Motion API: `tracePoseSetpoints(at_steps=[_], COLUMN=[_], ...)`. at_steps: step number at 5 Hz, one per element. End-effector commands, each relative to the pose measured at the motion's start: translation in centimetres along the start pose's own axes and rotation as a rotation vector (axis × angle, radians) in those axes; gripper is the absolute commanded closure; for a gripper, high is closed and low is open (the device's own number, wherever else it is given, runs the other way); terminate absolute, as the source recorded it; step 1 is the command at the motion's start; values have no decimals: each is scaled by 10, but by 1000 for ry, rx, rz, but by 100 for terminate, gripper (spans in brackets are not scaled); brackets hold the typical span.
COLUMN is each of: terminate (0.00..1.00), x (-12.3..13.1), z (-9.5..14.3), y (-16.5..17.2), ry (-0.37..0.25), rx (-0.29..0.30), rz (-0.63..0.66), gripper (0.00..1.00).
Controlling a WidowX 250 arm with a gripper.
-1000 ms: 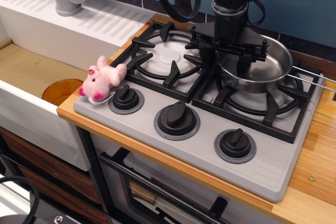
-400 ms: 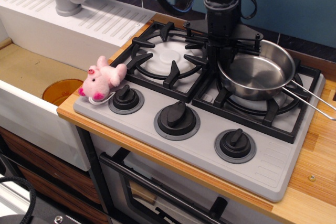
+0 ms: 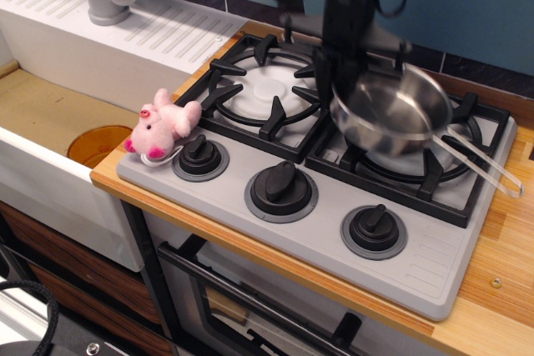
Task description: Put pan on stove and put stuffedpig in pan
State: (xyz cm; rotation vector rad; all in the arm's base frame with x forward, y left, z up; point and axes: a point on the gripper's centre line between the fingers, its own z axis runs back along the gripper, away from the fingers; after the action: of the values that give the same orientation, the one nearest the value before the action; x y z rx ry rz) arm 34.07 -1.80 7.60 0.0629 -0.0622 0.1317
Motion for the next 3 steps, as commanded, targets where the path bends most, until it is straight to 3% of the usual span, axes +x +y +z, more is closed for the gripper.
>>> tracePoseSetpoints(at_steps=[1,3], terminate=[0,0], x=[17,43], z=[75,79], y=[19,76], ry=[-74,-88], rx=[58,114], rz=[-9,-106], gripper=[100,100])
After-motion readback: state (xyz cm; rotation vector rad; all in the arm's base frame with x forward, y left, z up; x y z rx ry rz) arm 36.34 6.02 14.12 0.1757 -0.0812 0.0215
